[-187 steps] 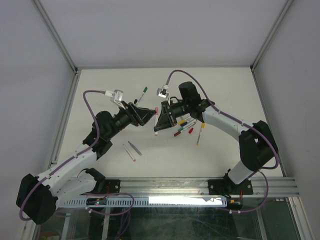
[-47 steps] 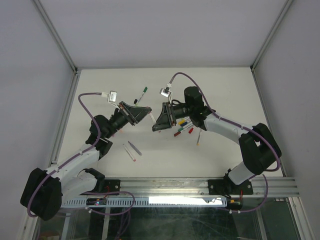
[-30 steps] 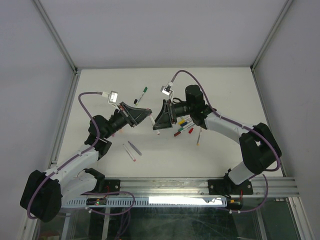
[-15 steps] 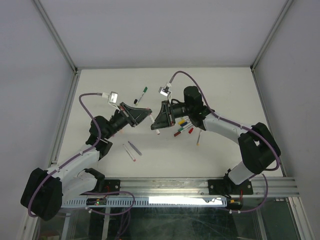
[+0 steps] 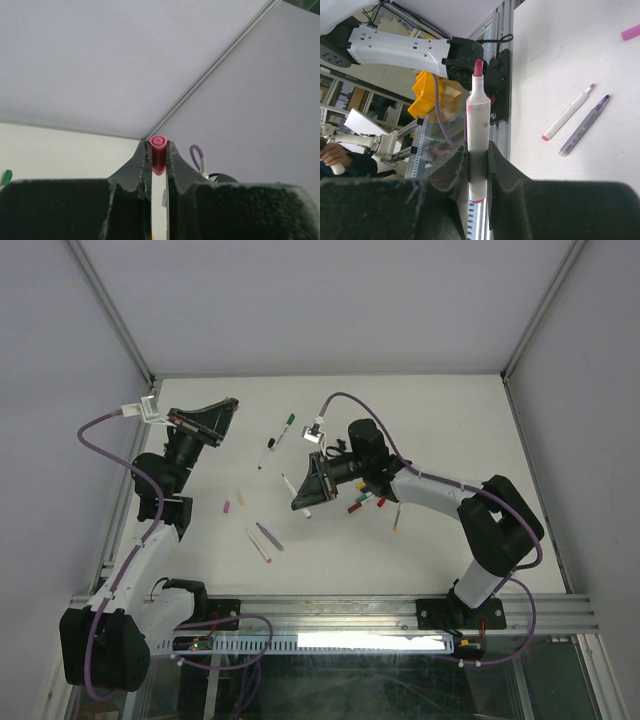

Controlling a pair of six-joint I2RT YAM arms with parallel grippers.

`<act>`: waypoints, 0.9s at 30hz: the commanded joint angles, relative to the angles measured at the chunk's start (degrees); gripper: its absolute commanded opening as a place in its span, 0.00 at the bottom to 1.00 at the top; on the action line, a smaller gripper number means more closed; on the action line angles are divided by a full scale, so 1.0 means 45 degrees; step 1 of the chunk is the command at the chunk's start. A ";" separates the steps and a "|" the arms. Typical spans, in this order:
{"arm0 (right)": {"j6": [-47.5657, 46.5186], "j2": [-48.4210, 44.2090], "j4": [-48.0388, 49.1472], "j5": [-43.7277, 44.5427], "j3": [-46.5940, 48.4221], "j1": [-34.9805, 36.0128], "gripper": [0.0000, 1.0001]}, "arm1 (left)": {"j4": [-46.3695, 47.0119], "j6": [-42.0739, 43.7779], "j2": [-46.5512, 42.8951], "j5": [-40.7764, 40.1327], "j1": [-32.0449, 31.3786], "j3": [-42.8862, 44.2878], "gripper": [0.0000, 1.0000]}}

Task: Open the pen caps
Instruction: Open the pen cap from the pen, then place the pen at the center of the board.

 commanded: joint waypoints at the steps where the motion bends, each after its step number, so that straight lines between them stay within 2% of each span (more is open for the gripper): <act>1: -0.0049 0.0141 -0.0947 -0.0511 0.0232 0.0336 0.07 | 0.0289 -0.0201 -0.0276 0.0107 0.0361 0.0425 0.00; 2: -0.1233 0.0189 -0.2028 -0.0117 0.0520 0.0431 0.00 | -0.0005 -0.0189 -0.0398 0.0203 0.0367 0.0328 0.00; 4: -0.3958 0.0410 -0.4720 0.1531 0.1352 0.0775 0.00 | -0.0777 -0.0080 -0.0842 0.0292 0.0370 -0.0089 0.00; 6: -0.4711 0.0824 -0.6101 0.2750 0.1972 0.1096 0.00 | -0.1791 0.0050 -0.1463 0.0198 0.0367 -0.0731 0.00; 9: -0.4767 0.1446 -0.6781 0.3969 0.2434 0.1540 0.00 | -0.3400 0.0229 -0.2407 -0.0004 0.0375 -0.1930 0.00; 13: -0.4367 0.2186 -0.7363 0.6021 0.3094 0.2180 0.06 | -0.5118 -0.0189 -0.3007 -0.0441 0.0370 -0.3206 0.00; 19: -0.3384 0.3707 -0.8620 0.7928 0.4739 0.2912 0.11 | -0.7312 -0.0833 -0.1701 -0.1588 0.0381 -0.3135 0.00; 24: -0.2698 0.4211 -0.8867 0.9192 0.4998 0.3160 0.16 | -0.7758 -0.0813 -0.0350 -0.1647 0.0380 -0.2743 0.00; 27: -0.2515 0.4426 -0.8854 0.9266 0.4955 0.3168 0.18 | -0.7738 -0.0755 0.0043 -0.1754 0.0381 -0.2702 0.00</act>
